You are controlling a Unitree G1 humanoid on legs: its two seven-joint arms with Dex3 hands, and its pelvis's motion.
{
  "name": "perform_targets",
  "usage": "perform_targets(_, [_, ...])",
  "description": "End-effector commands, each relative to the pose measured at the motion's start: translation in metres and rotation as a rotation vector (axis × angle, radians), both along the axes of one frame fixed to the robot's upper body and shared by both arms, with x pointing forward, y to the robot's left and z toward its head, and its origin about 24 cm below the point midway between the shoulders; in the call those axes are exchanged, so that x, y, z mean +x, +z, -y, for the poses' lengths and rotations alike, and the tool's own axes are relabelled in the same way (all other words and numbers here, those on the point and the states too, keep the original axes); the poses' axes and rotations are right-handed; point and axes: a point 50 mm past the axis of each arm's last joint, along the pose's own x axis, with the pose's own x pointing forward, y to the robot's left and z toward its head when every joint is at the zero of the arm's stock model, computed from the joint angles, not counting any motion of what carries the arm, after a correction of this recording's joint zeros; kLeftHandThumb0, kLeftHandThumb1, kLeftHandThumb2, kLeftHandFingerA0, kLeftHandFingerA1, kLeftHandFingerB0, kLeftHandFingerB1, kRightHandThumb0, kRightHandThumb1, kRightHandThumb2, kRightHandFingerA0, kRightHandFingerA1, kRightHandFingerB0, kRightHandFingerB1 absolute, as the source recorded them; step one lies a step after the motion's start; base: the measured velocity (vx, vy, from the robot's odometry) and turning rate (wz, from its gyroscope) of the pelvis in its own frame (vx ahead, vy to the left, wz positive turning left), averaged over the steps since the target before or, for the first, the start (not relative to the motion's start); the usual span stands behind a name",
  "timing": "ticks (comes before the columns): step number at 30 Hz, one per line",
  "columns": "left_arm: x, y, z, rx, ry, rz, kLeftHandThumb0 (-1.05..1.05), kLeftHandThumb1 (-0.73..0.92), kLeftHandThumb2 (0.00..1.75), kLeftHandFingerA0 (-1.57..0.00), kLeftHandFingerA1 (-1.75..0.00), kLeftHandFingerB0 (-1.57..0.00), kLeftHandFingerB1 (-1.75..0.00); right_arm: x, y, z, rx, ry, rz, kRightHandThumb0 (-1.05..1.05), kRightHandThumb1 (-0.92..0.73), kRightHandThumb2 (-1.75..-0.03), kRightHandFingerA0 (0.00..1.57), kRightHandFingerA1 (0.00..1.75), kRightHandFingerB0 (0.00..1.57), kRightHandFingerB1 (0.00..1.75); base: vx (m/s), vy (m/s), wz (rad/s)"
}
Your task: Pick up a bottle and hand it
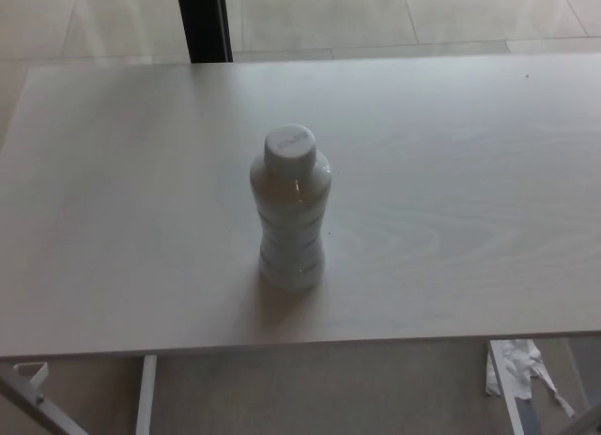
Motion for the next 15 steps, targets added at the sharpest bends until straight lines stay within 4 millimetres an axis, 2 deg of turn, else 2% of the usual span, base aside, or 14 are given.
perform_targets(1, [0.014, 0.068, -0.022, 0.021, 0.089, 0.357, -0.67, 0.36, 0.8, -0.56, -0.76, -0.38, -0.63, 0.009, 0.043, 0.037, -0.061, -0.178, 0.323, -1.05, -0.44, -1.17, 1.57, 1.75, 0.34, 1.08, 0.0, 0.0, 0.0])
perform_targets(2, [0.017, 0.071, -0.021, 0.034, 0.087, 0.362, -0.67, 0.36, 0.8, -0.56, -0.76, -0.38, -0.63, 0.011, 0.043, 0.037, -0.061, -0.178, 0.328, -1.05, -0.44, -1.17, 1.57, 1.75, 0.34, 1.08, 0.0, 0.0, 0.0])
perform_targets(3, [0.024, 0.085, -0.023, 0.106, 0.075, 0.343, -0.67, 0.54, 0.56, -0.62, -0.72, -0.39, -0.56, 0.011, 0.042, 0.036, -0.054, -0.184, 0.331, -1.05, -0.44, -1.17, 1.57, 1.75, 0.36, 1.1, 0.0, 0.0, 0.0])
perform_targets(4, [0.032, 0.099, -0.025, 0.158, 0.057, 0.346, -0.68, 0.55, 0.56, -0.63, -0.75, -0.37, -0.6, 0.011, 0.042, 0.036, -0.05, -0.188, 0.337, -1.05, -0.44, -1.17, 1.57, 1.75, 0.38, 1.11, 0.0, 0.0, 0.0])
perform_targets(5, [0.037, 0.107, -0.025, 0.179, 0.045, 0.355, -0.69, 0.55, 0.57, -0.88, -0.81, -0.38, -0.6, 0.01, 0.041, 0.036, -0.046, -0.193, 0.336, -1.05, -0.44, -1.17, 1.57, 1.75, 0.39, 1.11, 0.0, 0.0, 0.0])
perform_targets(7, [0.047, 0.122, -0.023, 0.2, 0.026, 0.394, -0.7, 0.51, 0.56, -0.85, -0.72, -0.4, -0.62, 0.008, 0.041, 0.037, -0.034, -0.199, 0.338, -1.05, -0.45, -1.16, 1.57, 1.75, 0.39, 1.11, 0.0, 0.0, 0.0])
perform_targets(8, [0.06, 0.139, -0.02, 0.217, -0.004, 0.452, -0.73, 0.52, 0.56, -1.0, -0.86, -0.39, -0.59, 0.008, 0.042, 0.038, -0.024, -0.198, 0.35, -1.04, -0.45, -1.15, 1.57, 1.72, 0.38, 1.09, 0.0, 0.0, 0.0])
perform_targets(9, [0.064, 0.144, -0.018, 0.228, -0.016, 0.457, -0.73, 0.52, 0.56, -1.0, -0.86, -0.39, -0.59, 0.008, 0.042, 0.04, -0.024, -0.197, 0.348, -1.04, -0.45, -1.15, 1.57, 1.72, 0.38, 1.09, 0.0, 0.0, 0.0])
perform_targets(10, [0.082, 0.161, -0.012, 0.266, -0.064, 0.484, -0.82, 0.38, 0.82, -1.23, -0.94, -0.41, -0.62, 0.009, 0.043, 0.041, -0.027, -0.2, 0.344, -1.05, -0.46, -1.15, 1.57, 1.7, 0.39, 1.1, 0.0, 0.0, 0.0])
perform_targets(11, [0.092, 0.17, -0.007, 0.281, -0.098, 0.5, -0.85, 0.51, 0.57, -1.3, -0.96, -0.44, -0.59, 0.011, 0.044, 0.041, -0.034, -0.201, 0.343, -1.05, -0.46, -1.15, 1.57, 1.7, 0.39, 1.1, 0.0, 0.0, 0.0])
perform_targets(12, [0.099, 0.175, -0.002, 0.28, -0.129, 0.525, -0.92, 0.33, 0.84, -1.13, -0.8, -0.37, -0.6, 0.012, 0.044, 0.041, -0.037, -0.2, 0.342, -1.05, -0.45, -1.16, 1.57, 1.75, 0.39, 1.1, 0.0, 0.0, 0.0])
perform_targets(13, [0.102, 0.177, 0.001, 0.277, -0.138, 0.535, -0.92, 0.33, 0.84, -1.13, -0.8, -0.37, -0.6, 0.013, 0.045, 0.041, -0.038, -0.198, 0.344, -1.05, -0.45, -1.16, 1.57, 1.75, 0.39, 1.1, 0.0, 0.0, 0.0])
perform_targets(14, [0.108, 0.179, 0.005, 0.274, -0.16, 0.533, -0.93, 0.48, 0.56, -1.16, -0.77, -0.52, -0.62, 0.015, 0.045, 0.041, -0.043, -0.196, 0.344, -1.05, -0.45, -1.16, 1.57, 1.75, 0.38, 1.09, 0.0, 0.0, 0.0])
perform_targets(15, [0.117, 0.18, 0.011, 0.272, -0.193, 0.541, -0.94, 0.47, 0.55, -1.16, -0.69, -0.56, -0.61, 0.016, 0.046, 0.04, -0.05, -0.193, 0.344, -1.05, -0.44, -1.17, 1.57, 1.75, 0.37, 1.09, 0.0, 0.0, 0.0])
